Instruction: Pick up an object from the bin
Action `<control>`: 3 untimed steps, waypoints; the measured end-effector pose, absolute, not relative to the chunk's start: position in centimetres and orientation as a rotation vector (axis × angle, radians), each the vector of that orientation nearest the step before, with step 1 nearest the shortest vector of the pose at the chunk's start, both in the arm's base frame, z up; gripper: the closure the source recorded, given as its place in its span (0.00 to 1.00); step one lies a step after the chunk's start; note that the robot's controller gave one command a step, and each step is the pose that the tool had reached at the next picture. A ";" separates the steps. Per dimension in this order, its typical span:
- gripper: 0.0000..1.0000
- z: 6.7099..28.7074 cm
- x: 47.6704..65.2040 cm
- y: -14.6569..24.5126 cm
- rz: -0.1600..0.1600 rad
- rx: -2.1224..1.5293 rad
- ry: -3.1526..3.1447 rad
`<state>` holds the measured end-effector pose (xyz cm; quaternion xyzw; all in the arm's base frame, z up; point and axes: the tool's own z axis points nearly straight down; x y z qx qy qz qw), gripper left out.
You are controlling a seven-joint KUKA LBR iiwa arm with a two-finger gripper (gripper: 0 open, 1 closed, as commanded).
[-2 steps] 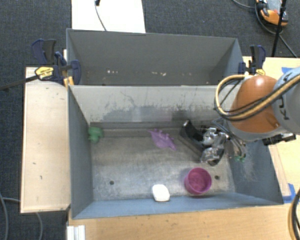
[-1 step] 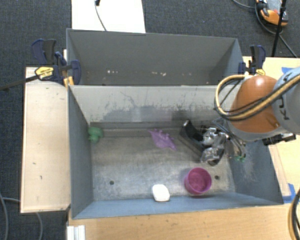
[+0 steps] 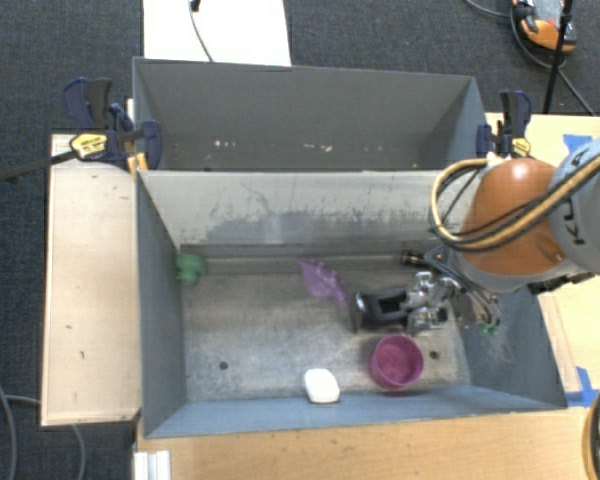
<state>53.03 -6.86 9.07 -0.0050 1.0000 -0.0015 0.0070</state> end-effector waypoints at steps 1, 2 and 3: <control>1.00 9.7 52.4 -6.4 -0.001 -0.097 3.141; 1.00 9.0 52.8 -6.5 0.000 -0.052 3.139; 1.00 13.1 52.6 -6.2 0.002 -0.002 3.153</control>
Offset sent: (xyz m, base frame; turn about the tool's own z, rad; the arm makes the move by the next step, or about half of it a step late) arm -0.0033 0.0012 -0.0207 0.0814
